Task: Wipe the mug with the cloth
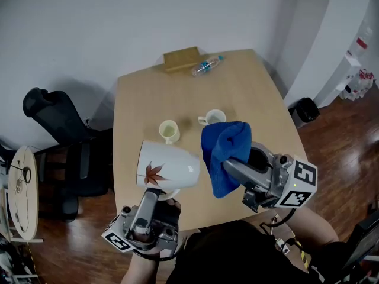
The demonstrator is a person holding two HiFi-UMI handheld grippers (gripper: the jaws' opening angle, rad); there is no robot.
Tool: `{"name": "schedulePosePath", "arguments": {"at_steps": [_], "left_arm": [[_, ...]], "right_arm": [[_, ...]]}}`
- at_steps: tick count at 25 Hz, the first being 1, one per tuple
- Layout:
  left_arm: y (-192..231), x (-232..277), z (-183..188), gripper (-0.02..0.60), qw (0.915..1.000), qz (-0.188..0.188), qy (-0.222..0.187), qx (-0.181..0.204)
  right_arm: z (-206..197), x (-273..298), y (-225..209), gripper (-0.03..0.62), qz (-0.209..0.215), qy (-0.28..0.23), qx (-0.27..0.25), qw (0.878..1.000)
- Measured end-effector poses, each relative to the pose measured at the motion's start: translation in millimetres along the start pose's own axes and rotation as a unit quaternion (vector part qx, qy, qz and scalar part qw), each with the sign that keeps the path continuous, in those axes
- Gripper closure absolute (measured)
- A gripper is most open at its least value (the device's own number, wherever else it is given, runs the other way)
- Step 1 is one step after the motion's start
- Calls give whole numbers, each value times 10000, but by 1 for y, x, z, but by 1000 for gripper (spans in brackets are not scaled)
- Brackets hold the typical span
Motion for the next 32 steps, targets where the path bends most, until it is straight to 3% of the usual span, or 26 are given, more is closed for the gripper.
{"name": "schedulePosePath", "arguments": {"at_steps": [2,4,10,12,17,23,27,32], "left_arm": [[-1,4,0,514,9998,40,1,214],[-1,8,2,514,9993,57,27,356],[-6,14,-2,514,9994,-6,56,336],[-6,14,-2,514,9994,1,38,332],[-9,18,0,514,9989,-19,213,418],[3,3,0,514,9988,254,29,415],[19,-10,0,514,9968,577,15,547],[38,-24,-10,514,9953,856,145,433]], "right_arm": [[-2,2,38,468,254,135,-1019,9944],[-12,9,65,468,452,213,-1447,9882],[-21,21,57,468,151,40,-1707,9852],[-16,19,43,468,6,-92,-1489,9888],[-9,25,2,468,-408,-245,-324,9983],[-61,28,-4,468,-204,178,968,9949],[-86,21,13,468,75,516,1037,9932],[-60,14,2,468,10,147,886,9960]]}}
Point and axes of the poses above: the fingertips, and each gripper's own axes: x forward along the fingers, y to its left, z out of its top, the point moved 1 cm from there along -x, backward along the fingers, and after that the axes turned 6 degrees about x, right-handed, at the moved point
